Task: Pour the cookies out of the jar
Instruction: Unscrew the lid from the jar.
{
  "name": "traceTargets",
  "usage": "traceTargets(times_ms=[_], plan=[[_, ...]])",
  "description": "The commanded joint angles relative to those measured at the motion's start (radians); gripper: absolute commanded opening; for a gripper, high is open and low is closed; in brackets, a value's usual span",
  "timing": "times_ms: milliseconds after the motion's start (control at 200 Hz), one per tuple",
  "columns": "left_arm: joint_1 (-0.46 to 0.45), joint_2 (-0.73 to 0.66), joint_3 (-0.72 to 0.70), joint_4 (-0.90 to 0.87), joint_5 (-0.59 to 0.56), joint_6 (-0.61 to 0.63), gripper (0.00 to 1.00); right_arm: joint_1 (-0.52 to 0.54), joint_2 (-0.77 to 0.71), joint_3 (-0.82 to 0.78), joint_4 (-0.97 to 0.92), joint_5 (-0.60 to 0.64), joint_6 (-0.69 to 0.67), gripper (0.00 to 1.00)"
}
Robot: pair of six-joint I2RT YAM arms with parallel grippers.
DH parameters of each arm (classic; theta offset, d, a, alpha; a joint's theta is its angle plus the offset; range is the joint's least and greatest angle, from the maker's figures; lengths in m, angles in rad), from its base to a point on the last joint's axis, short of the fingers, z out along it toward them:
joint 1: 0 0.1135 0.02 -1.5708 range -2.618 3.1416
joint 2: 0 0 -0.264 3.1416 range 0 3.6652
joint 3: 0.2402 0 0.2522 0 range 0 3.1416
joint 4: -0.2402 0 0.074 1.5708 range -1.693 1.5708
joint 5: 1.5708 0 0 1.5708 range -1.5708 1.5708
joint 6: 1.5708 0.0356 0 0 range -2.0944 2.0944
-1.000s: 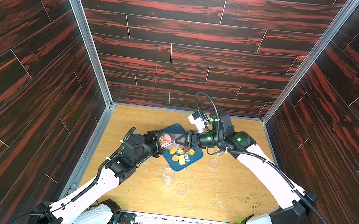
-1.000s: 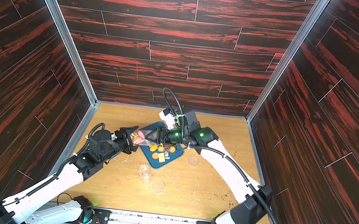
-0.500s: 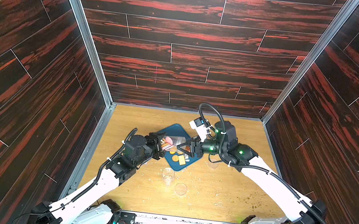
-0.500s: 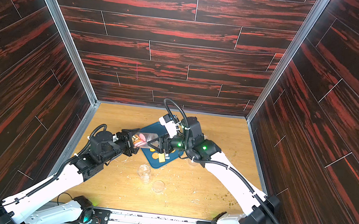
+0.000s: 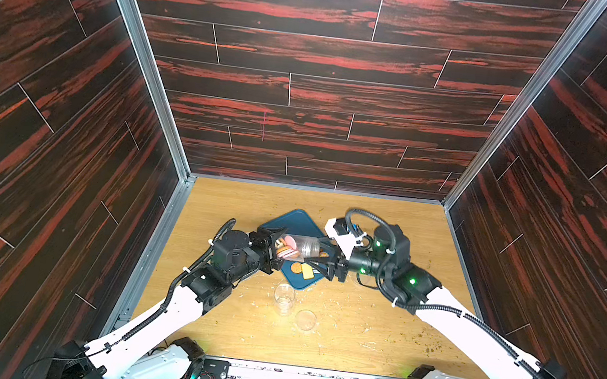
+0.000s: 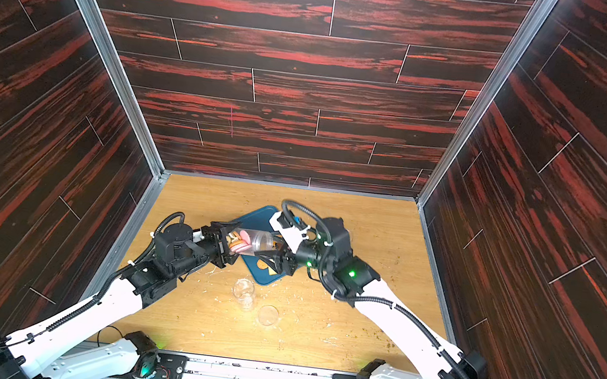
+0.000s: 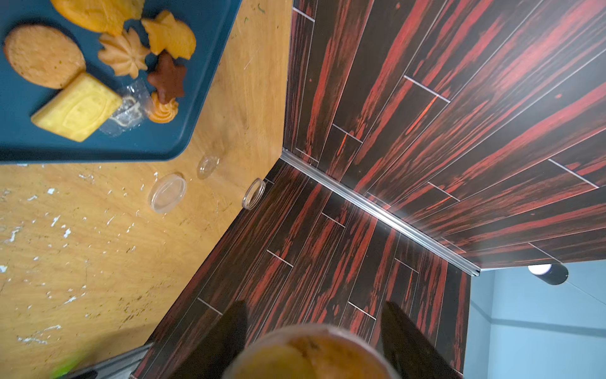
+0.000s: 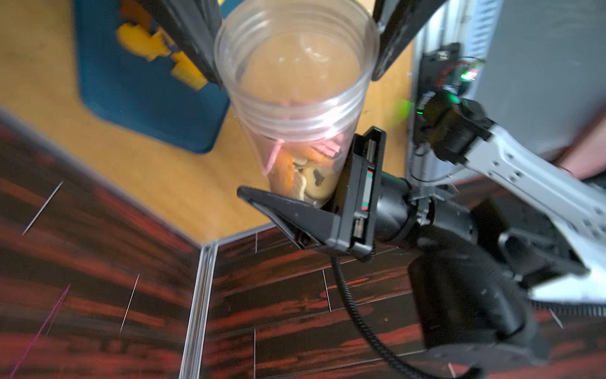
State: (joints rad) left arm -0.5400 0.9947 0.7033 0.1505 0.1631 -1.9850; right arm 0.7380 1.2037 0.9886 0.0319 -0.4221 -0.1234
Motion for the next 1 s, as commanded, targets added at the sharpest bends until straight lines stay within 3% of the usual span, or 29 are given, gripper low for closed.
traceTargets(times_ms=[0,386,696,992], plan=[[0.037,-0.022,-0.005,0.055,-0.086,-0.054,0.59,-0.023,-0.064,-0.041,0.029,0.122,-0.185,0.49],[0.037,-0.013,-0.005,0.047,-0.076,-0.054,0.59,-0.022,-0.091,-0.079,0.034,0.185,-0.460,0.50],[0.040,-0.010,-0.016,0.011,-0.062,-0.045,0.59,-0.006,-0.114,-0.069,-0.036,0.259,-0.783,0.50],[0.040,0.031,0.014,-0.009,-0.044,-0.024,0.59,0.072,-0.139,-0.154,0.063,0.460,-1.092,0.51]])
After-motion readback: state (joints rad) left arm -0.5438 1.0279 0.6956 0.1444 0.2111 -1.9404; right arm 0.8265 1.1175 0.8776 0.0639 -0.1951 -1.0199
